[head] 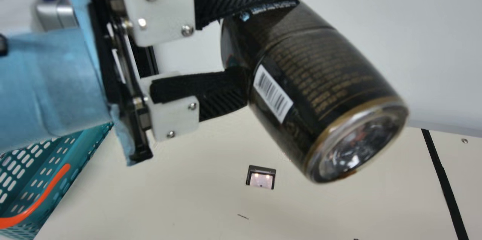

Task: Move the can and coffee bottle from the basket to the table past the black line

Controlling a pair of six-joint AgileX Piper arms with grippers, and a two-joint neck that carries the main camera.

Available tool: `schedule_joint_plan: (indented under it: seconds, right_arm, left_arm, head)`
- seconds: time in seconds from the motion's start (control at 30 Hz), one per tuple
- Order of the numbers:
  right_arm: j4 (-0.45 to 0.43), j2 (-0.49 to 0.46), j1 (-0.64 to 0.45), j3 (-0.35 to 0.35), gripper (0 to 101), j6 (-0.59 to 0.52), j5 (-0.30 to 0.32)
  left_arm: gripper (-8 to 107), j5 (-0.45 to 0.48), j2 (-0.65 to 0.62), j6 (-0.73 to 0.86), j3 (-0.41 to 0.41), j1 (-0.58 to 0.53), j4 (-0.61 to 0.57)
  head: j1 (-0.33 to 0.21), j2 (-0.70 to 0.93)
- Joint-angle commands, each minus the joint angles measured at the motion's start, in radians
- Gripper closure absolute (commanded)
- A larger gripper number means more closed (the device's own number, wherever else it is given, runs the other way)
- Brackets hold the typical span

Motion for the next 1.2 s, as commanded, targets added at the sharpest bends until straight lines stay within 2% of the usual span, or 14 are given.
schedule_joint_plan:
  seconds: [0.0, 0.43, 0.73, 0.87, 0.97, 1.17]
  right_arm:
    - [0.0, 0.0, 0.0, 0.0, 0, 0.0, 0.0]
    - [0.0, 0.0, 0.0, 0.0, 0, 0.0, 0.0]
    - [0.0, 0.0, 0.0, 0.0, 0, 0.0, 0.0]
    - [0.0, 0.0, 0.0, 0.0, 0, 0.0, 0.0]
    - [0.0, 0.0, 0.0, 0.0, 0, 0.0, 0.0]
    - [0.0, 0.0, 0.0, 0.0, 0, 0.0, 0.0]
  left_arm:
    - [89, 0.0, 0.0, 0.0, 0.0, 0.0, 0.0]
    - [89, 0.0, 0.0, 0.0, 0.0, 0.0, 0.0]
    - [89, 0.0, 0.0, 0.0, 0.0, 0.0, 0.0]
    - [89, 0.0, 0.0, 0.0, 0.0, 0.0, 0.0]
    - [89, 0.0, 0.0, 0.0, 0.0, 0.0, 0.0]
    - [89, 0.0, 0.0, 0.0, 0.0, 0.0, 0.0]
  head:
    - [-0.032, -0.006]
    - [-0.019, 0.023]
    - [-0.025, 0.347]
    - [-0.028, 0.421]
    - [-0.019, 0.395]
    - [0.029, 0.226]
